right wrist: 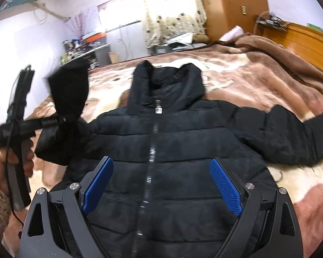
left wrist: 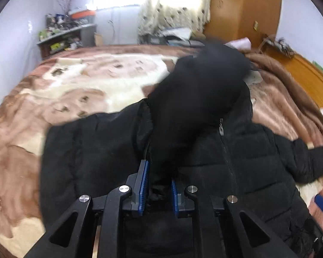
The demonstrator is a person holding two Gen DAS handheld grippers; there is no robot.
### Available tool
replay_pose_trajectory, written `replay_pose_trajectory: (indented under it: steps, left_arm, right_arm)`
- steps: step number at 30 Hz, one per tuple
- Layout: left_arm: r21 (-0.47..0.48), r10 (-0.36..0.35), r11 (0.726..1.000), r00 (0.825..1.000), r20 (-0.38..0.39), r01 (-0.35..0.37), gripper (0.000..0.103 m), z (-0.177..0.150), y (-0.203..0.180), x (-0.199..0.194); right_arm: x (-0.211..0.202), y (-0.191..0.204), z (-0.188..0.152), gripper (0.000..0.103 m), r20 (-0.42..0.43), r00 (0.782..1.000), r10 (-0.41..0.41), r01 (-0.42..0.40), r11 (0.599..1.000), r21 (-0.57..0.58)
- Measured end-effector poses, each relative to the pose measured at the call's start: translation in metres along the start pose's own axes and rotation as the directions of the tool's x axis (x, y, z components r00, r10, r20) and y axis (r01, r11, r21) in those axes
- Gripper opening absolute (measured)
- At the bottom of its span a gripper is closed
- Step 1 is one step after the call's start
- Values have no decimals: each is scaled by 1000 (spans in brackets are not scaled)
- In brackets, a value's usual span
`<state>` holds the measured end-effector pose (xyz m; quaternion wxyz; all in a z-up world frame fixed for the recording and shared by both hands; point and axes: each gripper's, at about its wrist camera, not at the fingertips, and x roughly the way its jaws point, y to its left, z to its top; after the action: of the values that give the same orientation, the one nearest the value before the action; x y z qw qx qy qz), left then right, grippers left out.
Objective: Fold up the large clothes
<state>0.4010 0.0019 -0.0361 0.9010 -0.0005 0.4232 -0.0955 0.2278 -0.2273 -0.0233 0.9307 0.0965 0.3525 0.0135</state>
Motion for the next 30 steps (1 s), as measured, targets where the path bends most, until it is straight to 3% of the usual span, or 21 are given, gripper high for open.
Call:
replay_pose_trajectory:
  steps: [9,11,13,14,20,24,30]
  left_arm:
    - [18,-39,999,988,-146,42,27,-23,-15,50]
    - [14,-79,996,984,-159,82,37,-30,-6,50]
    - [18,-127,991,976,-177,132,63,-34,-3,45]
    - [18,-159,986,971,-180,165,68,-36,-2,43]
    - [-3,-205,978,968,-143,207,72,-48,16,11]
    - [-31,-143,990,988,-59,141,80,-55,40,-21]
    - [-49,-15,999,1000,-26,14,81,-63,76,-40]
  right_arm:
    - [23,-33,-3,91,-63,998,-25,28,999,47]
    - [34,-34,-2,91,-85,996,-3,7,999,54]
    - [48,-35,0,91,-117,993,13,-4,997,72]
    - [54,-36,1,91,-125,992,24,-14,997,79]
    - [93,-27,12,90,-172,976,132,-112,986,124]
    - [117,-10,16,88,-190,963,193,-168,976,138]
    - [143,34,12,85,-226,939,258,-246,966,83]
